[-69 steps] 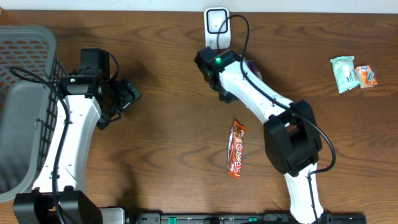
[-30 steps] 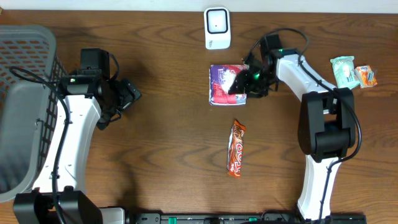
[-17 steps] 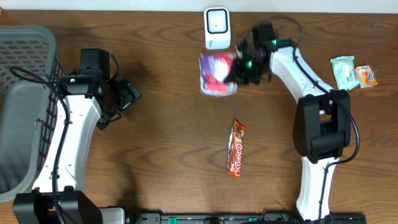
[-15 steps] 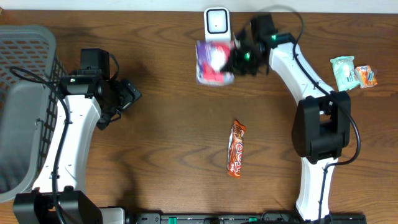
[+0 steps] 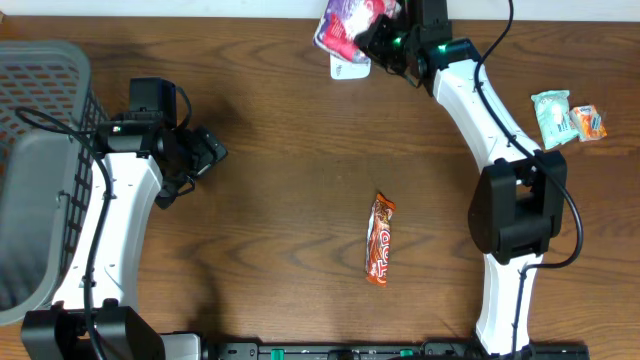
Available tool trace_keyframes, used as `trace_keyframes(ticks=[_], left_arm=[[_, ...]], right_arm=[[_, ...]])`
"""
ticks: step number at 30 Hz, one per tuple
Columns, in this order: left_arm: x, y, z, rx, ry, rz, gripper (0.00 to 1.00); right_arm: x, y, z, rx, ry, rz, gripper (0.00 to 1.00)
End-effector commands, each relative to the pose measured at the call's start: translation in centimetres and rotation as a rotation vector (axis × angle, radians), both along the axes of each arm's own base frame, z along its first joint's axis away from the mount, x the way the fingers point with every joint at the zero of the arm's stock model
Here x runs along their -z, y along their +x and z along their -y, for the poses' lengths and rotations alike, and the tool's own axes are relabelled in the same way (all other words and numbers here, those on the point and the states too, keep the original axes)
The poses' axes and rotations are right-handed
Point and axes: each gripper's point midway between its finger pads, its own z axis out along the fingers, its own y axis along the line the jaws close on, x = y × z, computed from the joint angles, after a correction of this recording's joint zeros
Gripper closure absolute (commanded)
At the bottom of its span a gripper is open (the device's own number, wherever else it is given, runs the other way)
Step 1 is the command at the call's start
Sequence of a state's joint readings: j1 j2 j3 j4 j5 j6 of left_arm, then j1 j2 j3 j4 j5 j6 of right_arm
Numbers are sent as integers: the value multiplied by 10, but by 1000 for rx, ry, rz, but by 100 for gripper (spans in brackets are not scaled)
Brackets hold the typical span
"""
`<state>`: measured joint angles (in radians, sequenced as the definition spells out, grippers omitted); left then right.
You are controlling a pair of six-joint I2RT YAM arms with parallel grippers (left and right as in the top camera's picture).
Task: Scan the item barcode
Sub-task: 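Carry the purple pack right and drop it by the other items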
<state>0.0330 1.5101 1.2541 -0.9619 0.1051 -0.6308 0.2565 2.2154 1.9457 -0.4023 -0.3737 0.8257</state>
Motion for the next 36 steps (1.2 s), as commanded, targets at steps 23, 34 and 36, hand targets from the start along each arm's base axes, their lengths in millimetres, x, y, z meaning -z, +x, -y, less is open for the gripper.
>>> trace_keyframes(ticks=[23,34,36], left_arm=[[-1,-1,-3,-2,11,1,2],[-1,-1,-3,-2,11,1,2],[-1,-1,-3,-2,11,1,2]], right_arm=[[-21,-70,324,379,-371,-258,99],[14,-139,418,395,-406,-448,27],[16,-144,417,378,-408,-464,18]])
